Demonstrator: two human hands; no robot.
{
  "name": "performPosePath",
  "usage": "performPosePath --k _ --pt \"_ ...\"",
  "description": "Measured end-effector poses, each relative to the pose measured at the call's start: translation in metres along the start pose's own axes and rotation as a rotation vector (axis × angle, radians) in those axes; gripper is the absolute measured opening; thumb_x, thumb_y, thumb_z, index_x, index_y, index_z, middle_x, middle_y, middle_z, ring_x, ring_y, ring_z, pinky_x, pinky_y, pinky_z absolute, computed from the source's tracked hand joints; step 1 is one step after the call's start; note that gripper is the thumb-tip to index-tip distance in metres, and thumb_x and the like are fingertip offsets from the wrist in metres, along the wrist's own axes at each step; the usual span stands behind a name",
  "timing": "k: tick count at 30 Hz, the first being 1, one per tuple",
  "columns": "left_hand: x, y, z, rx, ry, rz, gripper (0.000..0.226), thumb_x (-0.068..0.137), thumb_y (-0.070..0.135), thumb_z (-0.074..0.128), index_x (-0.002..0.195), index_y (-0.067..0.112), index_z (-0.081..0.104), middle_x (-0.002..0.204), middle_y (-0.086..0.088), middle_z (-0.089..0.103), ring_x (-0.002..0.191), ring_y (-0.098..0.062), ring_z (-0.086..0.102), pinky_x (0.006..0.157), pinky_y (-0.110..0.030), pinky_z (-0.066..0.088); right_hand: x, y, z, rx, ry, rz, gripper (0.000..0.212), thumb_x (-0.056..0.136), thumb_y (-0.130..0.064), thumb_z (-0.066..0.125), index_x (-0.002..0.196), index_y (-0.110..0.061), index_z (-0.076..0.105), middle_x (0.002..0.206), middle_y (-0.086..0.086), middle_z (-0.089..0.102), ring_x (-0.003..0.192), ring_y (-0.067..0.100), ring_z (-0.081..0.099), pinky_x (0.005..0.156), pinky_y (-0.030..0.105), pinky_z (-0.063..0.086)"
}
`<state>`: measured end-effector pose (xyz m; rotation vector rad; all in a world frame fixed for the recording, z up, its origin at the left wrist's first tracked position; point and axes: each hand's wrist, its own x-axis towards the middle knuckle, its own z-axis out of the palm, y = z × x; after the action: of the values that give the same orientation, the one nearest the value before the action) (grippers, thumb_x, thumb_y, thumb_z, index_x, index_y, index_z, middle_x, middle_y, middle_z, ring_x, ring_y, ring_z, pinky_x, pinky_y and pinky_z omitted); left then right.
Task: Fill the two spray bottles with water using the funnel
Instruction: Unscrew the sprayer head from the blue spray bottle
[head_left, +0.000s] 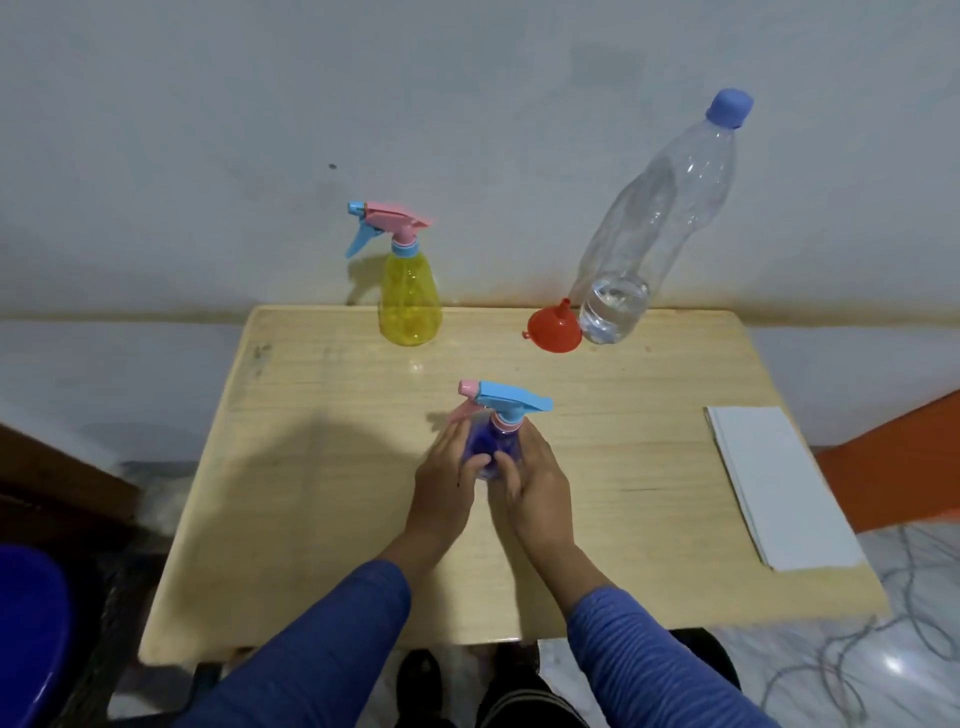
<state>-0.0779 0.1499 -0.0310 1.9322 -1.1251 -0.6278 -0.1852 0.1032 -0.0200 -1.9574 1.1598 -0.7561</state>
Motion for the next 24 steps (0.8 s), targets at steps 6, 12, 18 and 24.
performPosePath --k 6,12,18,24 --pt "0.000 0.001 0.004 -0.044 0.025 -0.049 0.054 0.093 0.009 0.050 0.145 0.011 0.034 0.151 -0.004 0.036 0.137 -0.019 0.037 0.111 -0.029 0.031 0.000 0.009 -0.010 -0.019 -0.070 0.017 0.049 0.091 -0.017 0.057 0.138 -0.013 0.042 0.134 0.000 0.052 0.123 0.016 0.049 0.094 0.005 0.028" --pt "-0.007 0.004 0.017 -0.105 0.172 -0.174 0.066 0.084 0.021 0.063 0.145 0.020 0.035 0.146 0.000 0.043 0.131 -0.016 0.042 0.102 -0.026 0.037 0.008 0.003 -0.034 0.137 0.105 -0.147 0.067 0.082 -0.037 0.062 0.140 -0.039 0.029 0.128 -0.005 0.048 0.116 0.013 0.051 0.097 0.027 0.044" --pt "-0.010 0.016 0.030 -0.216 0.279 -0.178 0.046 0.067 0.027 0.079 0.104 0.036 0.054 0.092 0.025 0.061 0.082 0.010 0.055 0.064 -0.001 0.036 0.039 -0.004 -0.040 0.087 -0.054 -0.408 0.061 0.080 -0.019 0.071 0.130 -0.038 0.042 0.115 0.007 0.058 0.105 0.008 0.051 0.091 0.021 0.045" --pt "-0.011 0.012 0.024 -0.388 0.232 -0.283 0.073 0.043 0.055 0.069 0.113 0.042 0.053 0.097 0.025 0.061 0.089 0.005 0.059 0.070 -0.004 0.043 0.059 0.000 -0.042 0.208 -0.137 -0.468 0.059 0.075 -0.004 0.075 0.122 -0.031 0.052 0.116 -0.022 0.055 0.104 -0.004 0.056 0.090 0.028 0.052"
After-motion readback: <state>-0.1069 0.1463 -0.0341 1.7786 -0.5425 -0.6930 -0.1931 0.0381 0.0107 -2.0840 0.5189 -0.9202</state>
